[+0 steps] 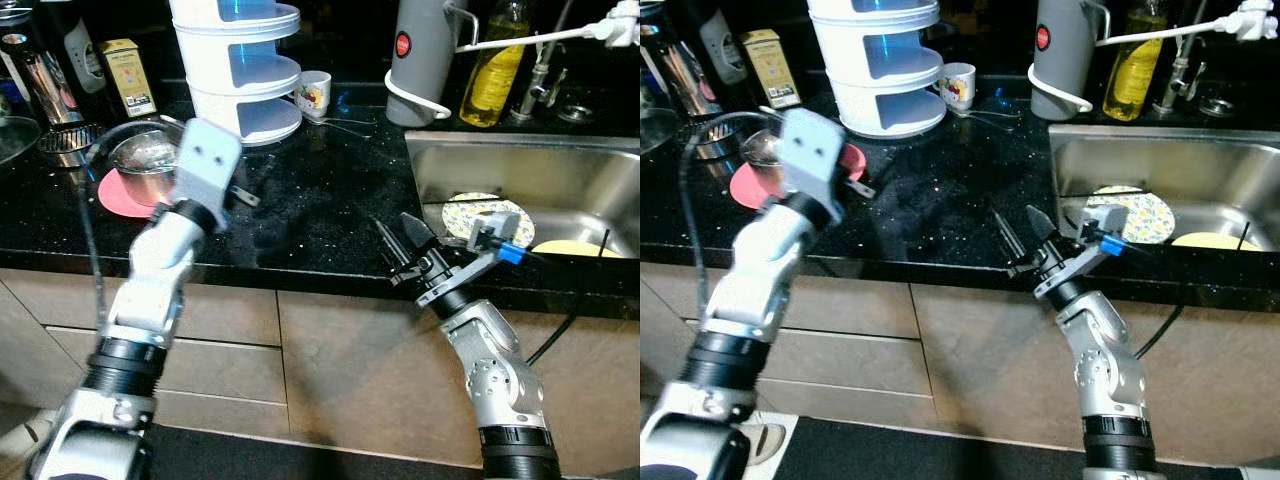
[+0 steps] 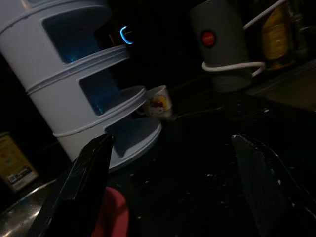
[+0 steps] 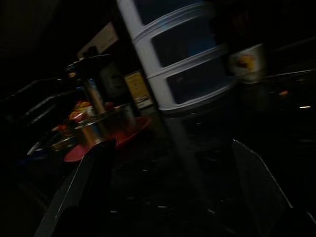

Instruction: Kitchen organization

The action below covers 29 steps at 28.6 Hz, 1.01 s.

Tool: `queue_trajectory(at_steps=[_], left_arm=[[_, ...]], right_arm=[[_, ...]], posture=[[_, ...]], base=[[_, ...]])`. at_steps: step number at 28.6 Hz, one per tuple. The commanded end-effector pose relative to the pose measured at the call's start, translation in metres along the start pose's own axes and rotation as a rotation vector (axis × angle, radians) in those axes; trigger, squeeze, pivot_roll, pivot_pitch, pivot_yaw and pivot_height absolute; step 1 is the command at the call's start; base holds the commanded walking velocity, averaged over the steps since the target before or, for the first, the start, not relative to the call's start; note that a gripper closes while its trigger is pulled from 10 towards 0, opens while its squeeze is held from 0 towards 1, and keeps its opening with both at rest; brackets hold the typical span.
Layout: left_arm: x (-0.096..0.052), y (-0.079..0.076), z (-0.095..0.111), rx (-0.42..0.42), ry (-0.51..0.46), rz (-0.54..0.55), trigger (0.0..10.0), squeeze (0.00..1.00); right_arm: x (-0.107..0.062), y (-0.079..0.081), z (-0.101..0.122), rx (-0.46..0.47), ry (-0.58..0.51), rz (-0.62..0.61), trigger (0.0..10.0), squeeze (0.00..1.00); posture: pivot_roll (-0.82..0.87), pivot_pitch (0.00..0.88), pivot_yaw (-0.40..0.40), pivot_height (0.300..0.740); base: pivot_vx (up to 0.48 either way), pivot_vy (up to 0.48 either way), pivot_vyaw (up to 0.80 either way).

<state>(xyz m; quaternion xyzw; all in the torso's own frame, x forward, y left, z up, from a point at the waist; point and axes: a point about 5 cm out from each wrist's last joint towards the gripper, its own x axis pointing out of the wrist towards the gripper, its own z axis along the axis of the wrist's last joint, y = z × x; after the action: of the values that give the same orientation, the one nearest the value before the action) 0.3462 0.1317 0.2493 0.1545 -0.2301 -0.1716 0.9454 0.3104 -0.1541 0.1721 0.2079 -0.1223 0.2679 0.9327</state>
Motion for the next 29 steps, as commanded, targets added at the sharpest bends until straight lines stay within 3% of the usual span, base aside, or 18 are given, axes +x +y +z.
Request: queue_trajectory(at_steps=[1,4,6,14,29], left_arm=[[0.001,-0.002,-0.002,-0.020,-0.002,0.012,10.0,0.00],[0.001,-0.003,-0.004,-0.043,0.000,0.016,10.0,0.00],[-0.002,-0.007,-0.005,-0.103,-0.007,0.011,10.0,0.00],[-0.006,-0.009,-0.001,-0.113,-0.030,0.015,10.0,0.00],[-0.013,-0.006,0.001,-0.165,-0.052,0.013,10.0,0.00]], right_arm=[[0.003,0.002,0.002,-0.013,-0.005,0.009,10.0,0.00],[0.003,0.002,0.003,-0.015,-0.004,0.010,10.0,0.00],[0.004,0.001,0.006,-0.018,-0.016,0.001,10.0,0.00],[0.008,0.002,0.011,-0.021,-0.035,0.006,10.0,0.00],[0.007,0.000,0.010,-0.023,-0.020,-0.024,10.0,0.00]], posture=[[0.03,0.000,-0.018,0.740],[0.03,0.000,-0.021,0.740],[0.03,0.000,-0.020,0.740],[0.03,0.000,-0.043,0.740],[0.02,0.000,-0.022,0.740]], base=[[0.000,0.000,0.80],[0.000,0.000,0.80],[0.000,0.000,0.80],[0.000,0.000,0.77],[0.000,0.000,0.00]])
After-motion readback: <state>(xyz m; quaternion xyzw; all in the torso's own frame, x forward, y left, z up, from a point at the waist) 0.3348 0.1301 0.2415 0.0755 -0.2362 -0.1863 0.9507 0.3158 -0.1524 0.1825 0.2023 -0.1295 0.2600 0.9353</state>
